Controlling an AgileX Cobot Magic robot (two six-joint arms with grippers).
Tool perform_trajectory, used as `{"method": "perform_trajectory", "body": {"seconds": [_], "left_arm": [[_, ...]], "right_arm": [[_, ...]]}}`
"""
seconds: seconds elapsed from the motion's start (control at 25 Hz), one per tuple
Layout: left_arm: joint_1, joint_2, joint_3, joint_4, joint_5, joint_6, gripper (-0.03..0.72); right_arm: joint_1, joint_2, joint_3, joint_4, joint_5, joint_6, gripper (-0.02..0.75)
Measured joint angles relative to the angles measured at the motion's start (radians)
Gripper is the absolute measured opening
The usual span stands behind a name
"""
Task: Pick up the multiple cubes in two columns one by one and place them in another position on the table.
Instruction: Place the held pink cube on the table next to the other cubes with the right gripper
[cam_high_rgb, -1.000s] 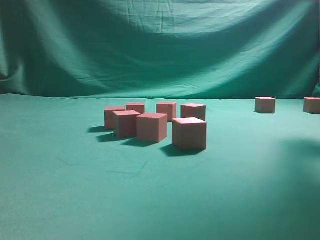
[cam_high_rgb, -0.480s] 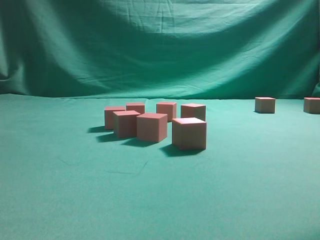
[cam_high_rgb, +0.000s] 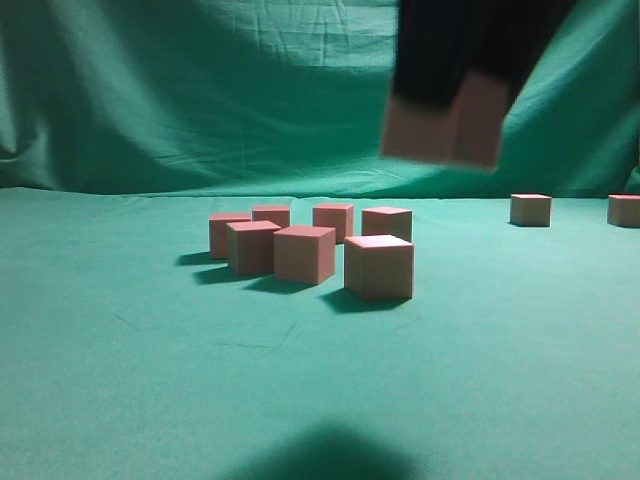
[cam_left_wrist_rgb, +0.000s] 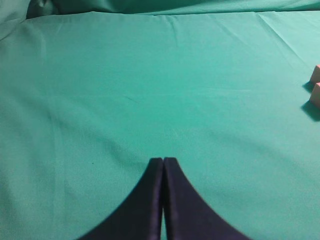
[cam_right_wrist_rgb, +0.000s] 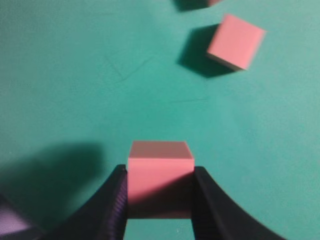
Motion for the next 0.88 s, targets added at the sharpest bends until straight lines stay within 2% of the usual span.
{"method": "perform_trajectory", "body": {"seconds": [0.28,0.6,0.88], "left_arm": [[0.000,0.000,0.000,0.000,0.000,0.000,0.000],[0.000,0.000,0.000,0.000,0.000,0.000,0.000],[0.000,0.000,0.000,0.000,0.000,0.000,0.000]], "right_arm": [[0.040,0.161,-0.070,-0.127,-0.038,-0.026,0.268],[0.040,0.231,-0.074,-0.190,-0.119,-0.018,0.268],[0.040,0.262,-0.078,-0.236,-0.143,0.073,0.268]]}}
